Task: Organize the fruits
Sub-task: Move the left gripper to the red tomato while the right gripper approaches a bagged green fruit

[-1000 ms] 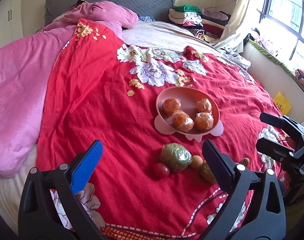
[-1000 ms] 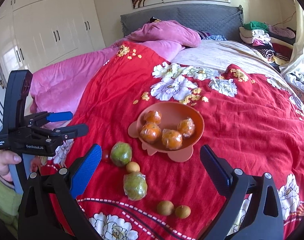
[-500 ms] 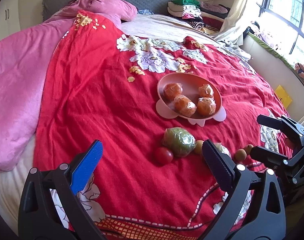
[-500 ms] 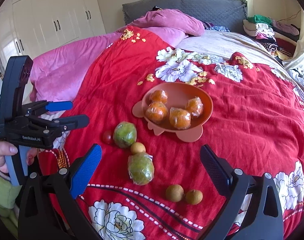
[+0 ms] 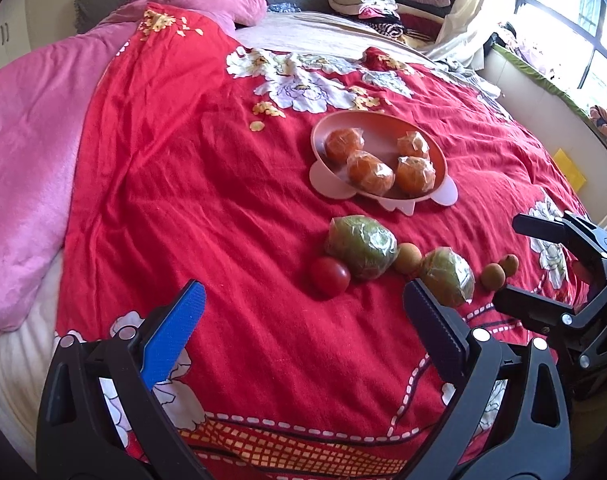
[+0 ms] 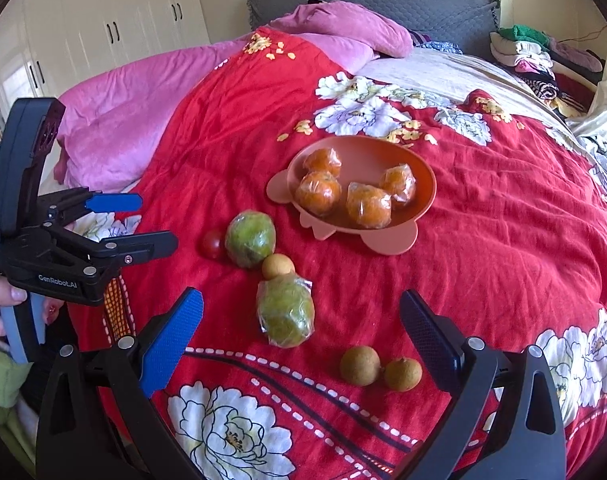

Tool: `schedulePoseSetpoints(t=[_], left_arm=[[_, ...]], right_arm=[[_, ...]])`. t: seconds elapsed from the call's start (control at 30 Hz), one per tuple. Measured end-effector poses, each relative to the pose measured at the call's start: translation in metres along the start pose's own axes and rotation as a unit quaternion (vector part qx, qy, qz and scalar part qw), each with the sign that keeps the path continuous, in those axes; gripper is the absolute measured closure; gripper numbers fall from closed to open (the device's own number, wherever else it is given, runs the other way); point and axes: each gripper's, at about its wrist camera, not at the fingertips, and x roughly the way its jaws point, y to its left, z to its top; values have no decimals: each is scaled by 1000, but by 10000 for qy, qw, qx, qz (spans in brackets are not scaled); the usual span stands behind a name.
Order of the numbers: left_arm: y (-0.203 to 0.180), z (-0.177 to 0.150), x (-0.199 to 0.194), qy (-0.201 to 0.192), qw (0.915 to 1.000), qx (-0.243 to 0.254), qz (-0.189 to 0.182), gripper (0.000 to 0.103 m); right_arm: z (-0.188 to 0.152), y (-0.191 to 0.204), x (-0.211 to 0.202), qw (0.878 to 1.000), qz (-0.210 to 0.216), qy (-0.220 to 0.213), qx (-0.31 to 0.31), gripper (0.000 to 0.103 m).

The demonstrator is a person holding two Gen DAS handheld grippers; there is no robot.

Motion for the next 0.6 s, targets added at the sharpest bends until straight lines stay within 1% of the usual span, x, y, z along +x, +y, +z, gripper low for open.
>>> schedulePoseSetpoints(t=[0.1, 0.23, 0.3, 0.4, 0.43, 0.47, 0.5, 0.53, 0.57, 0.6], left_arm=[[-1, -2, 3, 48, 10000, 61, 26, 10], [-4, -5, 5, 73, 9999, 124, -32, 11], [-5, -6, 7, 100, 9998, 157, -84, 15], [-7, -8, 9, 125, 9996, 196, -163, 19], [-7, -8, 9, 134, 9995, 208, -192, 23], [-8, -9, 10, 146, 9994, 227, -235, 26], [-9, -9, 11, 164, 9992, 238, -272, 27], [-9, -10, 12, 176, 9991, 242, -291, 29], [-9, -10, 13, 194, 9990, 245, -330, 31], [-9, -11, 14, 206, 9989, 249, -346, 33]], right_arm=[[-3, 2, 3, 10000, 6, 36, -34, 5], [-6, 4, 6, 9999, 17, 85, -74, 5], [-7, 6, 9, 9999, 9, 109, -114, 6], [-9, 9, 12, 9998, 9, 134, -178, 6], [-9, 10, 14, 9997, 9, 147, -200, 6], [-10, 10, 16, 9996, 13, 165, -215, 9], [-11, 11, 19, 9995, 0, 201, -225, 19], [-12, 11, 21, 9994, 11, 232, -240, 25], [-13, 12, 24, 9993, 34, 285, -252, 29], [-14, 12, 27, 9992, 34, 322, -254, 31]])
